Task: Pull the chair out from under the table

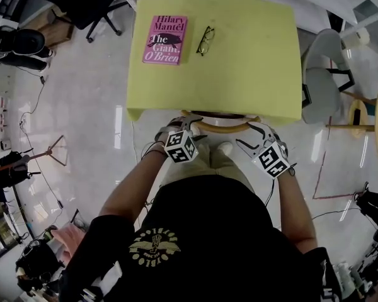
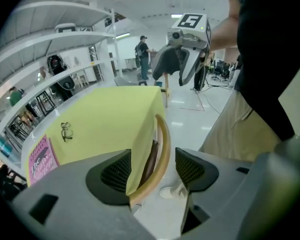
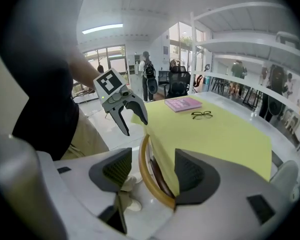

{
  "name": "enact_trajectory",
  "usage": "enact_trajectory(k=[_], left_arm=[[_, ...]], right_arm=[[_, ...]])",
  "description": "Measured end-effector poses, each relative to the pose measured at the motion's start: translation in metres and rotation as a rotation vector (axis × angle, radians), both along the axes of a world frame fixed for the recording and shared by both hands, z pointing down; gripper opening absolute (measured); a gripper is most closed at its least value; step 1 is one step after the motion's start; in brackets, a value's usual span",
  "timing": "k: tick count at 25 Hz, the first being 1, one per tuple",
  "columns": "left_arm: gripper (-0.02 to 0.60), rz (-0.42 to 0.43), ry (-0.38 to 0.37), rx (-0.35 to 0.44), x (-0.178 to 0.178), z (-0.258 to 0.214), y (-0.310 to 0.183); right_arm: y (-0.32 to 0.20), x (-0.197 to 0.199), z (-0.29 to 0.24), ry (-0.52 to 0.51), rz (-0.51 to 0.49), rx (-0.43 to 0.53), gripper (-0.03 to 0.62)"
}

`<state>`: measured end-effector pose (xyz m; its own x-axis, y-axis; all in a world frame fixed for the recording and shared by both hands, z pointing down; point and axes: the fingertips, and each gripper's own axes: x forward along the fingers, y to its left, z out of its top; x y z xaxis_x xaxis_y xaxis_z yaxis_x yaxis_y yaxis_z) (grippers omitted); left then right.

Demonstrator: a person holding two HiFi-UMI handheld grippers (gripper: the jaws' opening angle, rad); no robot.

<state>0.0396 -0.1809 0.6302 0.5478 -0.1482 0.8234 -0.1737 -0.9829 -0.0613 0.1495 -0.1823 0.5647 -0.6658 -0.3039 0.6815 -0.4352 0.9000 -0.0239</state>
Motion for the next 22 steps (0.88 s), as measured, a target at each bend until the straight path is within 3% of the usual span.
enact_trajectory(k=[9,15,22], left_arm=[[0.25,0.08,-0.071,-0.136,0.01,0.069,0.018],[0.25,0.146,-0.141,-0.142,0.007,0.106,0.018],[0.25,0.25,-0.228,-0.141,0.006,0.14,0.018]], right_arm=[[0.006,-0.005,0.072,0.093,-0.065,-0.123,0.239],[0.004,0.004,0.123,0.16,-0.037,-0.224,0.241],[0.007,0.006,0.173,0.269,-0.119,-0.282,0.244]])
